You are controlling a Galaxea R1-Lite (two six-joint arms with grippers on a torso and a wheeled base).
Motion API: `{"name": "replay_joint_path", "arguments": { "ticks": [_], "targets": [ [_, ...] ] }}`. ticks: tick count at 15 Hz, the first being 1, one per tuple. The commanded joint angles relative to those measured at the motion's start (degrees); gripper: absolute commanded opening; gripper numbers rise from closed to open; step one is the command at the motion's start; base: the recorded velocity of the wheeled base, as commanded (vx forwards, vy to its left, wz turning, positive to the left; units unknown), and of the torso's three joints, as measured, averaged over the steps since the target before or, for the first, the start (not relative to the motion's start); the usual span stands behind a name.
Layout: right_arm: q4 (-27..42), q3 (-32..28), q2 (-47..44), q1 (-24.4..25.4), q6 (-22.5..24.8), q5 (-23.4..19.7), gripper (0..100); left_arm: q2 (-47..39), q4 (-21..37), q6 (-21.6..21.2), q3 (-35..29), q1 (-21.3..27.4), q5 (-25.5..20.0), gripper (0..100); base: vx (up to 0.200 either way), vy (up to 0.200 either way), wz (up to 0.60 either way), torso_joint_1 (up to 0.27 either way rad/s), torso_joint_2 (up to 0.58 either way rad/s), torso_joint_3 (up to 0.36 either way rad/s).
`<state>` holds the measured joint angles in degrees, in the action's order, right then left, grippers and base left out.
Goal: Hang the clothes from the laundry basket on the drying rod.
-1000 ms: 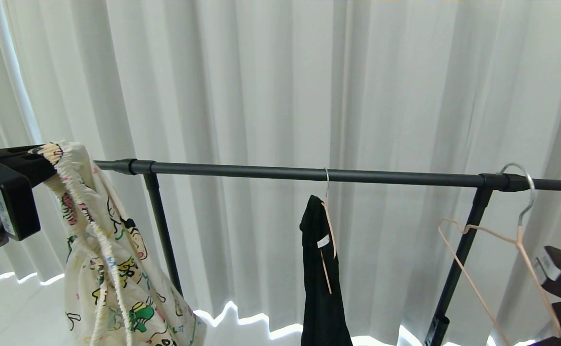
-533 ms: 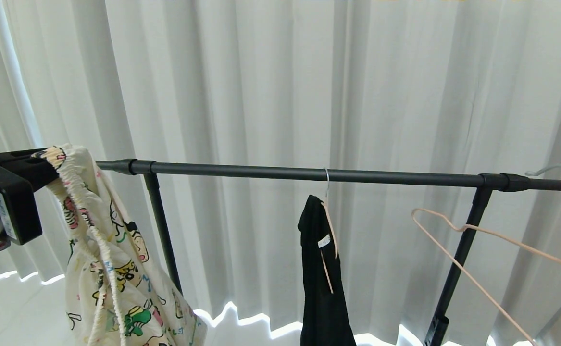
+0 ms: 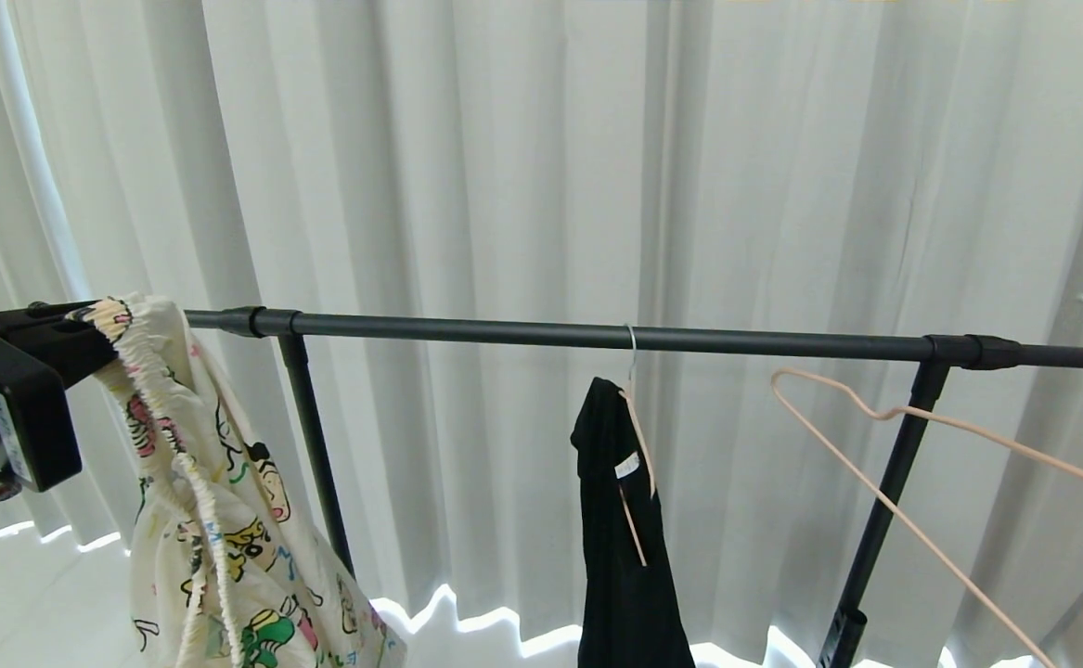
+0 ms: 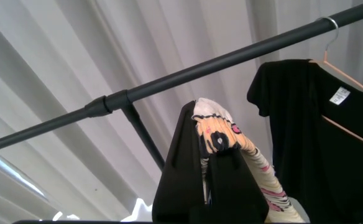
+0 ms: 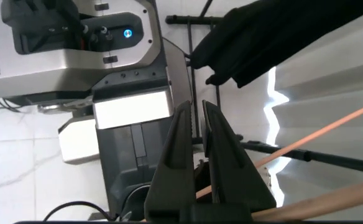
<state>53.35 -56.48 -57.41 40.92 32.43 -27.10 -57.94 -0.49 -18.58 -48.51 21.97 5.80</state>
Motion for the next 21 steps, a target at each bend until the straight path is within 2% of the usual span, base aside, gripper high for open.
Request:
{"name": "replay_joint_path", "arguments": {
  "ticks": [1,3,8,12,15,17,21],
  "targets": [
    [-0.44,-0.03,-0.07,-0.05,0.09,-0.06,0,0.02,-0.04,-0.05,0.25,-0.08,0.09,0,0.000,0.000,0.00,0.000,0.00,0.000],
    [-2.37,0.14,-0.25,-0.76,-0.17,-0.15,0,-0.15,-0.04,-0.05,0.43,-0.08,0.09,0,0.000,0.000,0.00,0.000,0.00,0.000],
    [-3.42,0.32,-1.48,-6.03,-0.17,-0.41,0,-0.42,-0.04,-0.14,1.40,-0.08,0.17,0,0.000,0.000,0.00,0.000,0.00,0.000],
    [-3.51,0.32,-2.80,-6.65,-0.26,-1.46,0,-0.42,-0.04,-0.41,1.92,-1.14,0.53,0,0.000,0.000,0.00,0.000,0.00,0.000],
    [-5.01,0.49,-3.77,-6.91,-0.61,-1.46,0,-0.42,-0.04,-0.32,1.92,-1.14,0.53,0,-0.200,0.000,0.00,0.009,0.00,-0.002],
    [-8.70,1.37,-4.82,-7.61,-2.81,-1.46,0,-0.42,-0.04,-0.32,1.92,-1.14,0.35,0,0.000,0.000,0.00,0.000,0.00,0.000],
    [-15.64,2.25,-7.19,-8.23,-10.63,-1.73,0,-0.51,-0.04,-0.32,2.19,-1.14,0.44,0,0.000,0.000,0.00,0.000,0.00,0.000]
  ]
}}
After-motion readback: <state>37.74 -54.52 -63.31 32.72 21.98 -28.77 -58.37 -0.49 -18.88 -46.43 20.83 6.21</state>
